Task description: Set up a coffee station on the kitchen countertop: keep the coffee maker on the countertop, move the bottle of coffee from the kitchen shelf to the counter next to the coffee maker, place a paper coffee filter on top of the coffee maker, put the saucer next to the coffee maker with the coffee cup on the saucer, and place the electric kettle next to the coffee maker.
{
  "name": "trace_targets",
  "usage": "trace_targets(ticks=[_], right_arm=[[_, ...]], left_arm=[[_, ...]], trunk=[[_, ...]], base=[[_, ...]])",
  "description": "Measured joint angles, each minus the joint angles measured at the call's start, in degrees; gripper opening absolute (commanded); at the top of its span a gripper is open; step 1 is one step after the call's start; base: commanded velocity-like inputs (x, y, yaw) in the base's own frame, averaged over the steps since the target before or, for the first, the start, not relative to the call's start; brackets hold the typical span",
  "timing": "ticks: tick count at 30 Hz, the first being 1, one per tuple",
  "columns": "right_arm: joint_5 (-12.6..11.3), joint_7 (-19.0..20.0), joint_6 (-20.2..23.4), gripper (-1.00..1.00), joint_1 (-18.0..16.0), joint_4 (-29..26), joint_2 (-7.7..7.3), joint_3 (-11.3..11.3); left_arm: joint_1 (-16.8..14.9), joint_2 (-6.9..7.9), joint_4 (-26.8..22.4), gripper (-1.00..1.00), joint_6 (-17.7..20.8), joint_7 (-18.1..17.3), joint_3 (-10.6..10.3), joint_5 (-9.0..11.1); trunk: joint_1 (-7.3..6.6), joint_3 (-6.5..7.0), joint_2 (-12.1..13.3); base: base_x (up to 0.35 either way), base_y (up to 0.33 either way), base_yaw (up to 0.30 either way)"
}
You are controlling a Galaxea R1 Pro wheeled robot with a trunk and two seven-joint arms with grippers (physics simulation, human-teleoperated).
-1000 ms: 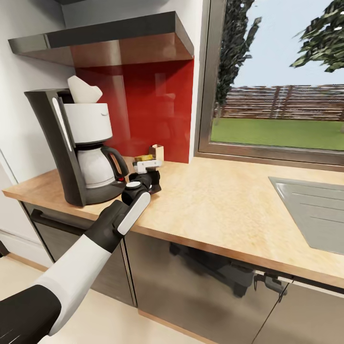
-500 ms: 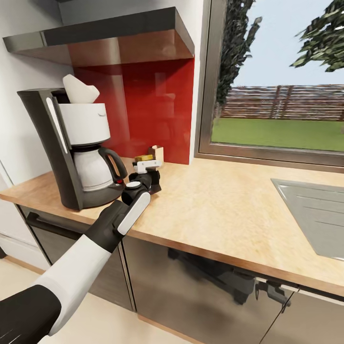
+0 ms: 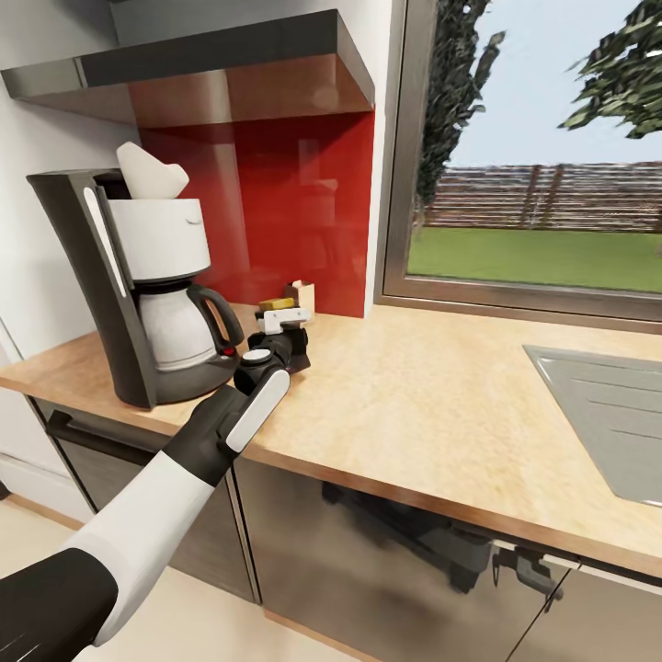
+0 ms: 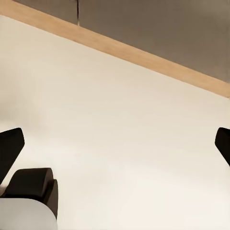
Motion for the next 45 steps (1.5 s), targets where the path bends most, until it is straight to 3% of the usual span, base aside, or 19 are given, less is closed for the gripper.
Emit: trace_targets(ticks=[17,45], right_arm=[[0.0,0.0,0.0,1.00,0.0,0.0,0.00,0.0],[0.0,0.0,0.0,1.00,0.0,0.0,0.00,0.0]], left_arm=[[0.0,0.00,0.1,-1.00,0.0,0.0,0.0,0.0],[0.0,0.00,-0.4,-1.00,0.1,0.0,0.0,-0.7]], trunk=[[0.00,-0.03,0.0],[0.00,-1.35,0.0]], base=[[0.043,0.000,0.000],[0.000,0.000,0.000]])
